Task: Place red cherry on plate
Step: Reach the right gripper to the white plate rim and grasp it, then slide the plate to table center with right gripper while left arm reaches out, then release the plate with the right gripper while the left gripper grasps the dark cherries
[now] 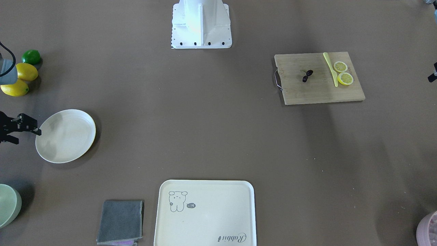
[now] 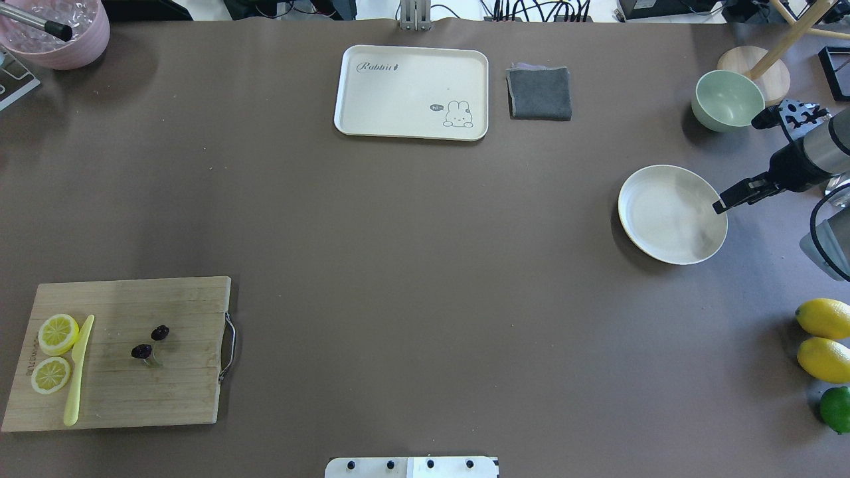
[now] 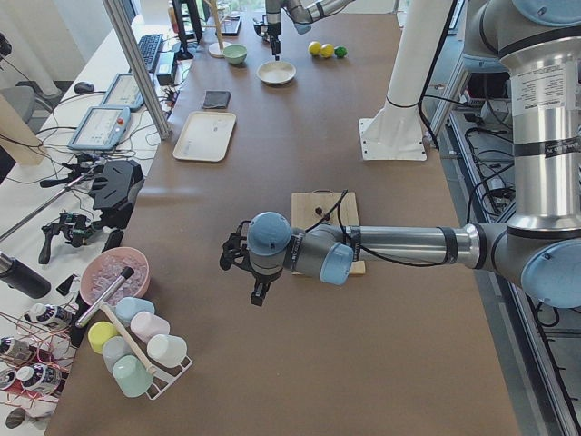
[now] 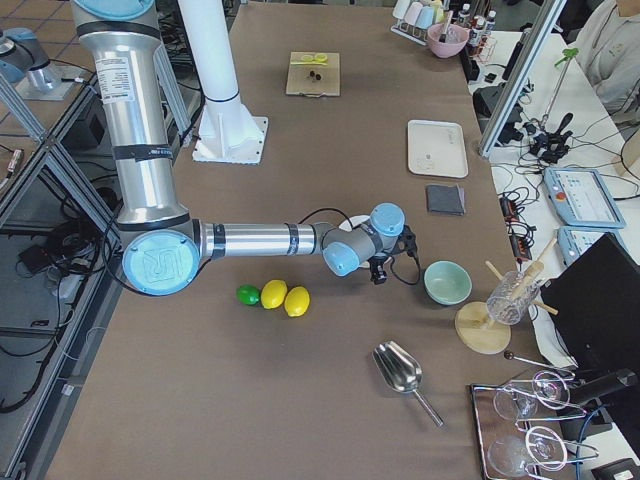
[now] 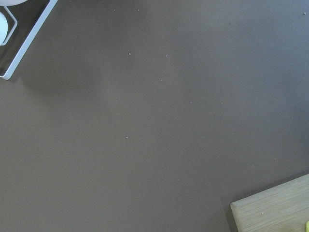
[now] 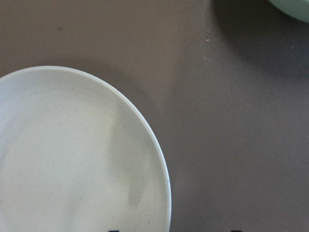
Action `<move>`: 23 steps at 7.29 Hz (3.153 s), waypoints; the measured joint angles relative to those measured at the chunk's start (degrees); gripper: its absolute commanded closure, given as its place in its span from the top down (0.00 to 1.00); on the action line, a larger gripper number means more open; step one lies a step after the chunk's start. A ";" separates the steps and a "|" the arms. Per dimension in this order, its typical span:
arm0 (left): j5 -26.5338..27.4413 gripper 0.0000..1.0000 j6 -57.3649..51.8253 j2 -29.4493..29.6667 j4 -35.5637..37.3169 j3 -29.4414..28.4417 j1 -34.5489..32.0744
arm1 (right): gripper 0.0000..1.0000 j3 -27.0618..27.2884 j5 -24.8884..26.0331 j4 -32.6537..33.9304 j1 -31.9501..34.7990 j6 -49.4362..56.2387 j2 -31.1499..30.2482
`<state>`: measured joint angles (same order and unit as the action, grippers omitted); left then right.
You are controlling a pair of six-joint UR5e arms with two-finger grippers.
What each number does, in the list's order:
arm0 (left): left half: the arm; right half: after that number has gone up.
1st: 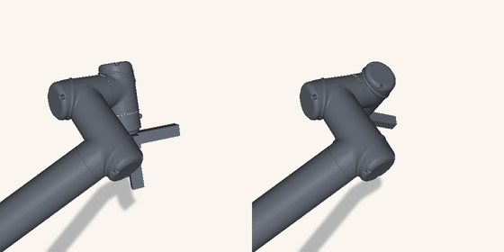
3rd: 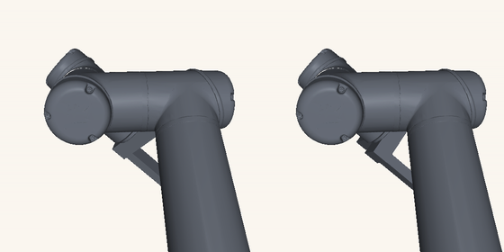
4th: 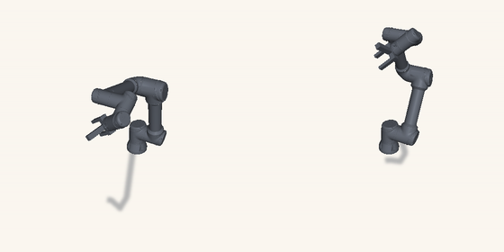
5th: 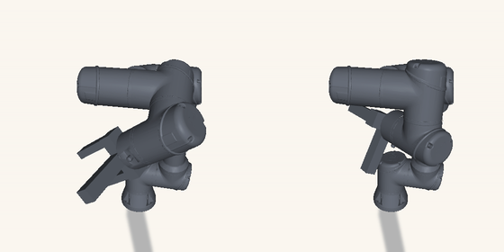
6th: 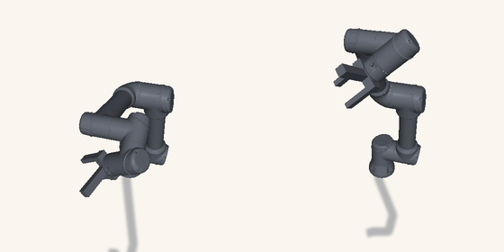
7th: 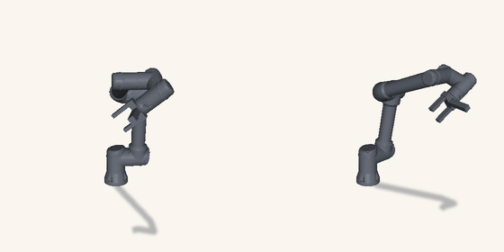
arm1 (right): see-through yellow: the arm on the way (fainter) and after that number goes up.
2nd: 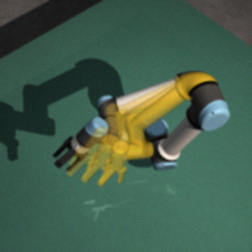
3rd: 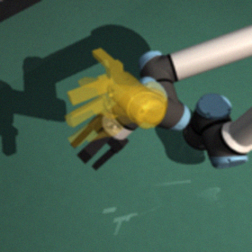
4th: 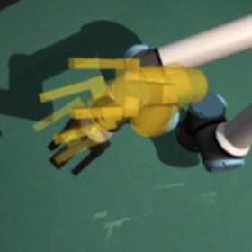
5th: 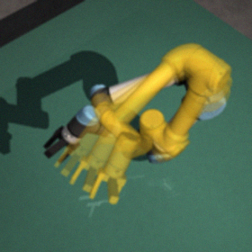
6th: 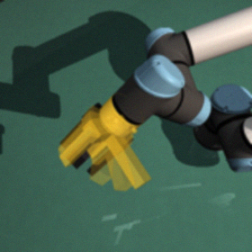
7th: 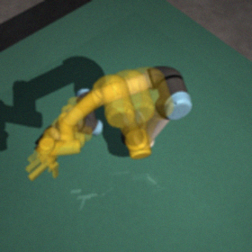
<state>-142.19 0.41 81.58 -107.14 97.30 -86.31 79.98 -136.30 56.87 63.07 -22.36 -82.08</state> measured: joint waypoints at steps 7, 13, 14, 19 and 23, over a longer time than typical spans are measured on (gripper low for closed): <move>-0.45 0.98 0.23 0.09 -0.02 0.21 0.00 | 0.00 -0.91 -0.47 -0.36 -1.42 -0.63 0.27; 6.51 0.97 31.07 0.85 -20.17 3.30 16.17 | 0.00 13.09 -1.57 -0.98 -12.11 -36.48 8.67; 8.74 0.98 38.67 -0.09 -22.18 5.50 20.38 | 0.00 15.12 3.27 -0.98 -17.26 -41.67 10.15; 18.89 0.86 65.65 -2.25 -24.14 14.73 40.59 | 0.00 16.73 20.12 -0.67 -34.24 -53.13 14.46; 30.52 0.75 68.23 -2.96 -24.11 14.95 53.96 | 1.00 17.46 24.49 -0.78 -36.06 -59.07 14.86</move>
<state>-111.67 68.64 78.62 -131.25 112.24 -32.35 97.44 -111.81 56.09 27.02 -81.43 -67.22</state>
